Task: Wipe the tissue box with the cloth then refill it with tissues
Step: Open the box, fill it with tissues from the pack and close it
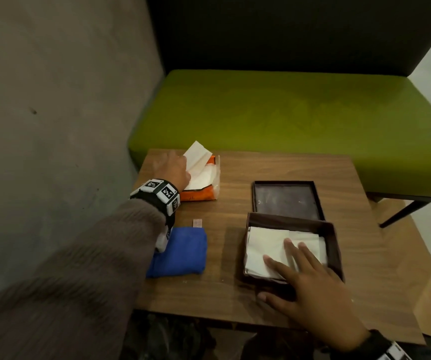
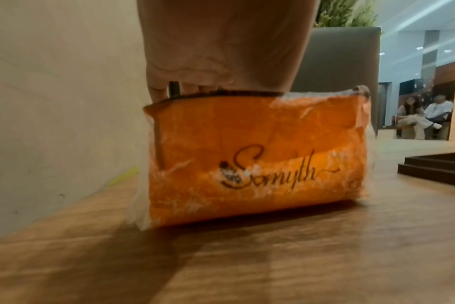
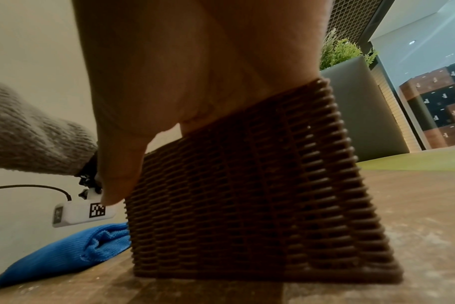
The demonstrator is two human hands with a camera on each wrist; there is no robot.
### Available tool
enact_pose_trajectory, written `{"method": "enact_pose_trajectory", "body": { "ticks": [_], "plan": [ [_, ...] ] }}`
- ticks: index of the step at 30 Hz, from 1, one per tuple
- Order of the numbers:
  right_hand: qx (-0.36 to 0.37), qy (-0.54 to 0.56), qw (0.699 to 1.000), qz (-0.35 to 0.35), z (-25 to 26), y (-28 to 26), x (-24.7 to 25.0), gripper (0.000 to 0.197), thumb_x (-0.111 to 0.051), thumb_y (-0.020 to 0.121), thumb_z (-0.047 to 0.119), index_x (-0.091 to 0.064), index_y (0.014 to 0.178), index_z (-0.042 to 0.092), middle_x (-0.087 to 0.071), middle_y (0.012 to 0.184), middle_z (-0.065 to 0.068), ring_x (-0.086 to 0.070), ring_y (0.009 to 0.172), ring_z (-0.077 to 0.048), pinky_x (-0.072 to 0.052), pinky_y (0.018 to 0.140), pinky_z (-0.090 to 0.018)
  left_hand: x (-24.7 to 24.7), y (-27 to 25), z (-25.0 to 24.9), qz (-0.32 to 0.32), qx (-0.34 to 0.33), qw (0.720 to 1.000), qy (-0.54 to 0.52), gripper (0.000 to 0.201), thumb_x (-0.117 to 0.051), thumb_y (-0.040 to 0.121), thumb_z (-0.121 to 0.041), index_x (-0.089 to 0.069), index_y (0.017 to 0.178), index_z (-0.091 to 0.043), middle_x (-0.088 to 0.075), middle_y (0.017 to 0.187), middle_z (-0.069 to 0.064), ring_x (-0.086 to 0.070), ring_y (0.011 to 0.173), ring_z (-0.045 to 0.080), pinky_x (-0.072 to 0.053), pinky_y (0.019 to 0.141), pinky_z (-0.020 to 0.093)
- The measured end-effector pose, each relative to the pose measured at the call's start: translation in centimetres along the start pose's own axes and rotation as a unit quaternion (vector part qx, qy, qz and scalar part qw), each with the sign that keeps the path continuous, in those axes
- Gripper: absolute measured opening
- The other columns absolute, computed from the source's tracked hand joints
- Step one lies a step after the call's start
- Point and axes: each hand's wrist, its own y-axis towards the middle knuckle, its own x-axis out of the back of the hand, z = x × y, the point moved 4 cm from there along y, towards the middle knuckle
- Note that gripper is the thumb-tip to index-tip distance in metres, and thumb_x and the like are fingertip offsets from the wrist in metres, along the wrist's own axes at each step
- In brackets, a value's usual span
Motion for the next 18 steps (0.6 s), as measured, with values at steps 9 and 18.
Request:
{"method": "enact_pose_trajectory", "body": {
  "ticks": [9, 18],
  "plan": [
    [0.043, 0.004, 0.997, -0.064, 0.0, 0.2, -0.8, 0.096, 0.006, 0.066, 0.092, -0.047, 0.136, 0.052, -0.035, 0.156, -0.005, -0.036, 0.143, -0.029, -0.049, 0.096, -0.050, 4.6, 0.1, 3.7, -0.054, 0.016, 0.936, -0.348, 0.023, -0.066, 0.078, -0.011, -0.044, 0.070, -0.014, -0.044, 0.066, 0.001, -0.042, 0.063, 0.020, -0.032, 0.053, 0.028],
    [0.023, 0.014, 0.997, -0.073, -0.3, 0.3, -0.9, 0.086, -0.002, 0.075, 0.089, -0.056, 0.129, 0.048, -0.051, 0.145, -0.006, -0.051, 0.132, -0.029, -0.056, 0.084, -0.049, 3.1, -0.6, 2.9, -0.064, -0.198, 0.969, -0.134, 0.020, -0.063, 0.077, -0.005, -0.047, 0.075, -0.016, -0.050, 0.081, 0.006, -0.053, 0.074, 0.029, -0.040, 0.062, 0.036]
  ]
}}
